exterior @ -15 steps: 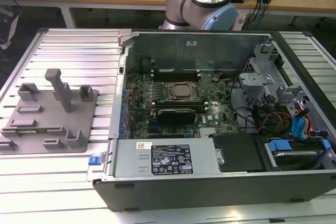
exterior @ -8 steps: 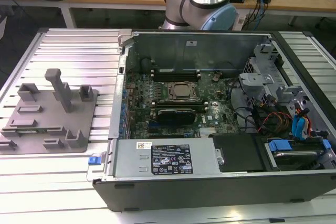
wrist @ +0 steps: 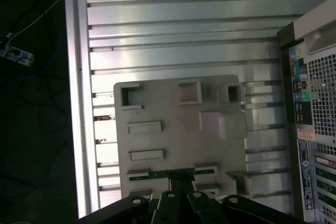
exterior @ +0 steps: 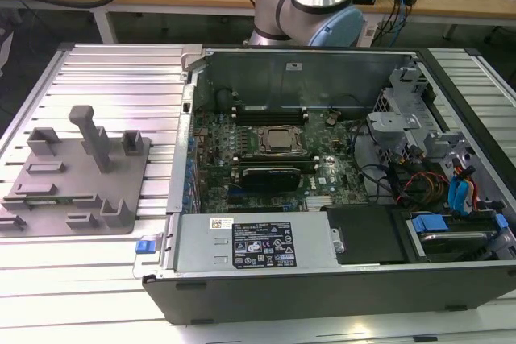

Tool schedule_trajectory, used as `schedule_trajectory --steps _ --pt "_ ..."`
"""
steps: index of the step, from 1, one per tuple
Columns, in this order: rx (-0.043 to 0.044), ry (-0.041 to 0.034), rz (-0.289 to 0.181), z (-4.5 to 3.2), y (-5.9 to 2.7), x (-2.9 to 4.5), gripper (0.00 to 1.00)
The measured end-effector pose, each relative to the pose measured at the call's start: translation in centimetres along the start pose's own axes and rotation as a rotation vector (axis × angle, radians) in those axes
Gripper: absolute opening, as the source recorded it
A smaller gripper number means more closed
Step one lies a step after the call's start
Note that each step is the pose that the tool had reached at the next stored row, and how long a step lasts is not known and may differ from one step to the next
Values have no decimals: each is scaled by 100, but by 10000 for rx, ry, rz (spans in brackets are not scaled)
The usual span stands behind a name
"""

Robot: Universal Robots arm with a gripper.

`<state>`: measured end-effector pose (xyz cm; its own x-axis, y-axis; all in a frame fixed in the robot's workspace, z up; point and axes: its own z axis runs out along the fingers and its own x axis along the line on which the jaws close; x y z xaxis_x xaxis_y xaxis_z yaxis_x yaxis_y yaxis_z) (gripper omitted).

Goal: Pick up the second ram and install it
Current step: 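Reach for the second ram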

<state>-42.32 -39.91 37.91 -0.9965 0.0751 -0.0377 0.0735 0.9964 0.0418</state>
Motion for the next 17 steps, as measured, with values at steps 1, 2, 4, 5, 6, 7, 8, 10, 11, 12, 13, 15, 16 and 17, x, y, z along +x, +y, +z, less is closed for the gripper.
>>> schedule_trajectory --steps 1,2,4,5,6,7,8,10,11,12,13,15,16,17 --pt "17 240 9 2 -1 -2 8" --pt "18 250 10 2 -1 -2 8" --pt "18 255 7 42 -7 -7 8" --pt "19 269 10 81 -15 -12 8" --pt "22 303 11 125 -28 -22 8" --pt "24 333 12 154 -39 -29 8" --pt "26 353 13 176 -50 -33 8" --pt "29 389 15 211 -81 -39 8" --pt "29 407 15 229 -98 -42 8" --pt "32 445 15 270 -134 -50 8" --pt "34 469 16 293 -151 -54 8" --pt "39 514 14 348 -201 -68 8" --pt "39 532 -3 394 -241 -89 8" --pt "40 545 -28 427 -247 -110 8"
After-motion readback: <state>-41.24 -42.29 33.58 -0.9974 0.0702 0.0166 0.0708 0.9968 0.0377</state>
